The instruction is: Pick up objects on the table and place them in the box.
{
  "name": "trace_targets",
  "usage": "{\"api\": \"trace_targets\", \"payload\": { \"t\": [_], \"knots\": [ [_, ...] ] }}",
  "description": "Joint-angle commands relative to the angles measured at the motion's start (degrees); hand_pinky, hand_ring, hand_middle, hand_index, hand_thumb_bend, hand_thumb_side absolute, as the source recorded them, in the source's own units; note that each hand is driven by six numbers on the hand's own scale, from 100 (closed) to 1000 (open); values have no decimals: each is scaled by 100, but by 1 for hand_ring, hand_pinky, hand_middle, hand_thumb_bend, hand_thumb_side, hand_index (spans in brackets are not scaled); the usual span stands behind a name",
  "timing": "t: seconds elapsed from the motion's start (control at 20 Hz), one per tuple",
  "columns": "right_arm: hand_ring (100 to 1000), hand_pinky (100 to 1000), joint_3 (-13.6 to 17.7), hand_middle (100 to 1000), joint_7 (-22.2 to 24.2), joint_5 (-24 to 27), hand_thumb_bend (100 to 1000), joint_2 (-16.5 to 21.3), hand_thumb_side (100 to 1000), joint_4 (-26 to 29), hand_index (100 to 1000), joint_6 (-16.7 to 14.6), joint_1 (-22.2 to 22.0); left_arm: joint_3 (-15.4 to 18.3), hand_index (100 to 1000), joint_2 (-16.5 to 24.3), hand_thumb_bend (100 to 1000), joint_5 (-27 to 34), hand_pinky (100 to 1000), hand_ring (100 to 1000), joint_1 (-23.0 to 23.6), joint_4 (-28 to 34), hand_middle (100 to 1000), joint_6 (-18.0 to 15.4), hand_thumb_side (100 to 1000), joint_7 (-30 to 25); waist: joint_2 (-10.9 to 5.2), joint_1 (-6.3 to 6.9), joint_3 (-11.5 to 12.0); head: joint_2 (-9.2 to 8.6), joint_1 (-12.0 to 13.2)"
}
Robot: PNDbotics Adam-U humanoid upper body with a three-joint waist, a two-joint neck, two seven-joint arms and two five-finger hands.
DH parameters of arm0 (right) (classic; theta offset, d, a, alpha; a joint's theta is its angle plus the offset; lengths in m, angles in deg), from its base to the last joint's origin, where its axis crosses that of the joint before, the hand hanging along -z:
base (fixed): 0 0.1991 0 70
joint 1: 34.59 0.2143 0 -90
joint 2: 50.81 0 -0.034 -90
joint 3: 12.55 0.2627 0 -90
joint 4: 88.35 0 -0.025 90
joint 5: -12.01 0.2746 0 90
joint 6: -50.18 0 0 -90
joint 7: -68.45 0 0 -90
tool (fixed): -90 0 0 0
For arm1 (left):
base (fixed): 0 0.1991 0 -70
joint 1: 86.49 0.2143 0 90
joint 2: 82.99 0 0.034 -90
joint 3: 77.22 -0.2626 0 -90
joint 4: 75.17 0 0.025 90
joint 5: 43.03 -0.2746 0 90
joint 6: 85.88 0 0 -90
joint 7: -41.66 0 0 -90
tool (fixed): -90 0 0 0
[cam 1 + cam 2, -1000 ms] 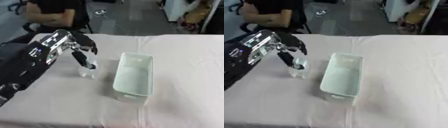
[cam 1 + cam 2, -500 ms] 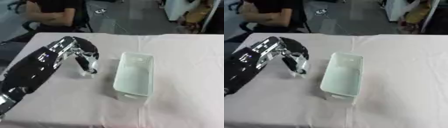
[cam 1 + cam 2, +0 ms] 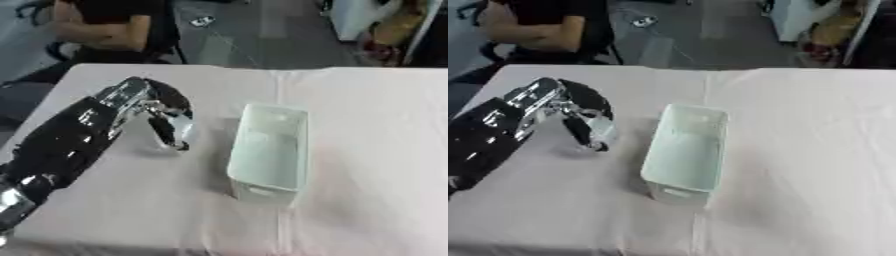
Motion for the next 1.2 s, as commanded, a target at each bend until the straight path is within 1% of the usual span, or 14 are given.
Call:
{"api": "trace_targets", "payload": {
  "t": [0.05, 0.1, 0.15, 0.2, 0.25, 0.3, 0.35, 0.4, 0.45, 0.5, 0.55, 0.75, 0.85, 1.2],
  "knots": [
    [920, 894, 21, 913, 8, 6, 100, 135, 642, 89, 942, -13, 85, 124, 877, 85, 995, -105, 847, 812, -70, -133, 774, 43, 707, -65, -31, -14, 10, -10, 2],
    [920, 894, 19, 913, 10, 6, 100, 135, 643, 89, 941, -12, 83, 138, 876, 81, 999, -127, 848, 812, -70, -178, 773, 59, 730, -100, -31, -14, 11, -6, 2],
    [920, 893, 18, 913, 13, 6, 100, 135, 642, 89, 941, -12, 82, 152, 884, 80, 921, -149, 836, 810, -69, -224, 779, 79, 591, -144, -31, -14, 11, -6, 1],
    [920, 894, 18, 913, 15, 7, 100, 135, 642, 89, 942, -12, 81, 165, 884, 78, 944, -174, 837, 810, -70, -264, 779, 107, 608, -195, -32, -15, 11, -6, 0],
    [920, 893, 19, 913, 15, 7, 100, 135, 642, 89, 941, -11, 80, 180, 862, 78, 619, -203, 813, 786, -71, -298, 760, 146, 365, -243, -33, -15, 11, -6, -3],
    [920, 893, 19, 913, 16, 8, 100, 135, 642, 89, 941, -10, 80, 195, 871, 74, 678, -241, 820, 795, -73, -325, 768, 199, 408, -277, -33, -16, 10, -8, -4],
    [919, 893, 19, 912, 16, 8, 100, 134, 642, 89, 941, -9, 79, 211, 777, 72, 313, -275, 728, 680, -77, -338, 664, 254, 151, -282, -34, -16, 11, -9, -7],
    [919, 893, 20, 912, 17, 8, 100, 134, 642, 89, 941, -8, 77, 233, 756, 69, 275, -312, 715, 655, -76, -345, 641, 327, 124, -243, -34, -17, 10, -10, -9],
    [919, 893, 22, 912, 16, 8, 100, 134, 642, 89, 941, -6, 76, 257, 646, 66, 113, -336, 629, 545, -78, -343, 541, 399, 100, -161, -35, -17, 11, -11, -11],
    [919, 893, 23, 912, 16, 6, 100, 135, 642, 89, 941, -4, 74, 281, 646, 64, 113, -347, 629, 545, -76, -344, 541, 483, 100, -26, -35, -17, 12, -12, -12],
    [919, 893, 24, 911, 16, 6, 100, 135, 641, 89, 939, -4, 73, 301, 444, 59, 100, -341, 434, 363, -78, -347, 376, 553, 101, 125, -36, -18, 11, -12, -15],
    [919, 893, 29, 911, 15, 2, 100, 137, 641, 89, 939, 0, 71, 369, 187, 49, 100, -141, 100, 100, -92, -363, 126, 779, 354, 1024, -38, -19, 9, -16, -23],
    [919, 892, 29, 911, 22, -4, 100, 138, 640, 89, 939, 3, 71, 383, 137, 43, 100, 36, 100, 100, -88, -410, 100, 842, 417, 1406, -39, -19, 9, -16, -26],
    [919, 893, 38, 911, 24, -10, 100, 138, 640, 89, 938, 10, 75, 407, 100, 57, 100, 520, 100, 100, -80, -528, 100, 925, 383, 1627, -43, -18, 0, -25, -43]
  ]
}}
